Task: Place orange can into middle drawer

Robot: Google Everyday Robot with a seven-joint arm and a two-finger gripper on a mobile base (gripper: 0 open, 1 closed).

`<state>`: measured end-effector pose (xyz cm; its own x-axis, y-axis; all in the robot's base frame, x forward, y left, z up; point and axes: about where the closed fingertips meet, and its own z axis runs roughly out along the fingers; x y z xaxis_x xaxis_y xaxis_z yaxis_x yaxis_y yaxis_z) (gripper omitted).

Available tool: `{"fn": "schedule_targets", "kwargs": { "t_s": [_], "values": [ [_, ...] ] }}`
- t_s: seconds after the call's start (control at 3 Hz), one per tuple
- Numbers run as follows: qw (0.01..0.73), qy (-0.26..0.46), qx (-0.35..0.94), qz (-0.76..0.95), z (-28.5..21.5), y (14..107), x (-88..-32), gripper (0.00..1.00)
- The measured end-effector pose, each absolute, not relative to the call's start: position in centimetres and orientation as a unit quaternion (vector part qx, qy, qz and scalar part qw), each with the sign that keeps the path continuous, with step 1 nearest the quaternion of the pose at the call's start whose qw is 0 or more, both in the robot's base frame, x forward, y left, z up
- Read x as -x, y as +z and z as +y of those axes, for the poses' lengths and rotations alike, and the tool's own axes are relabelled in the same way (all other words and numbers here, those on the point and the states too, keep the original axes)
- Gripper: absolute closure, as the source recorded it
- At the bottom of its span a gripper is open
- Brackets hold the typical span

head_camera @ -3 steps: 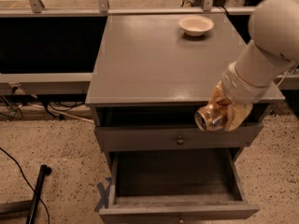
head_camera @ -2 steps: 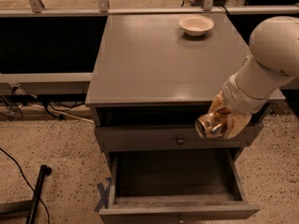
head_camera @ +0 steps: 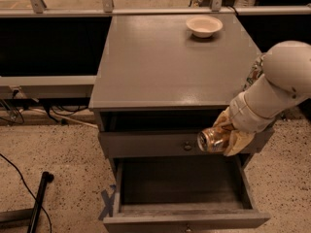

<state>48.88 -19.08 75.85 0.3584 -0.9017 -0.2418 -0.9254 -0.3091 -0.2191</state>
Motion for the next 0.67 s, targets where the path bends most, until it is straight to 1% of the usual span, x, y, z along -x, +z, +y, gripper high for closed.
{"fn": "schedule_targets", "kwargs": {
  "t_s": [0.33, 0.67],
  "values": [
    [0.193, 0.112, 0.758, 0.613, -16.7, 68.4, -47.1, 1.0],
    [0.213, 0.142, 0.724, 0.641, -14.3, 60.0, -45.9, 1.0]
  ]
}}
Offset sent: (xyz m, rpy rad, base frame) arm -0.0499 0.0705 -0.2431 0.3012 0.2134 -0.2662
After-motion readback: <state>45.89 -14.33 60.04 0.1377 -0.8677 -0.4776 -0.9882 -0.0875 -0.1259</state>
